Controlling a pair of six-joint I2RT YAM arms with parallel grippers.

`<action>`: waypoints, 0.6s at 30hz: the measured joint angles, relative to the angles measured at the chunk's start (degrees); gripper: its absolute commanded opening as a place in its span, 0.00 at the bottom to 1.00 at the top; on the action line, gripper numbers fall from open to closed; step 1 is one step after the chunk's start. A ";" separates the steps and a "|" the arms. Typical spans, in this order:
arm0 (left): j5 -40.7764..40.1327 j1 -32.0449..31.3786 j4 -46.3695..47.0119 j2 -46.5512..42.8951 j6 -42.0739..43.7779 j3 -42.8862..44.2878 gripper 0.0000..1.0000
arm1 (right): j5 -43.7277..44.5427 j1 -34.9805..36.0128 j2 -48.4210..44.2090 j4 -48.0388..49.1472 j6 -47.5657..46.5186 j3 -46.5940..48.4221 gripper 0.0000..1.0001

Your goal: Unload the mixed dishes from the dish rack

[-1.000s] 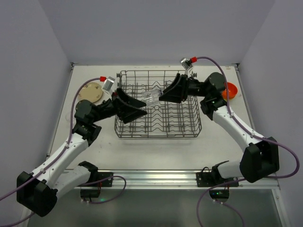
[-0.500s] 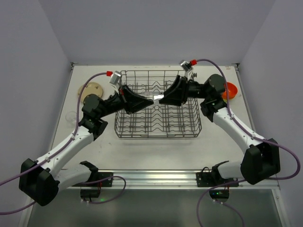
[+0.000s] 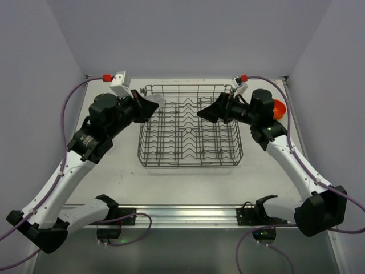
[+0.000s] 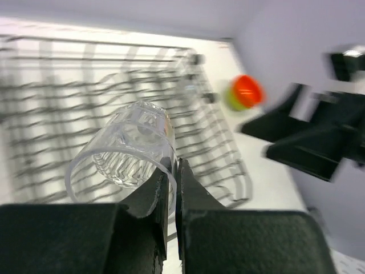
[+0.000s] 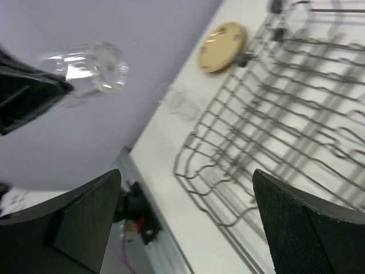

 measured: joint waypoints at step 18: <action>-27.52 12.76 -45.24 4.04 2.25 -11.21 0.00 | 21.20 -0.44 -7.58 -25.35 -16.26 1.68 0.99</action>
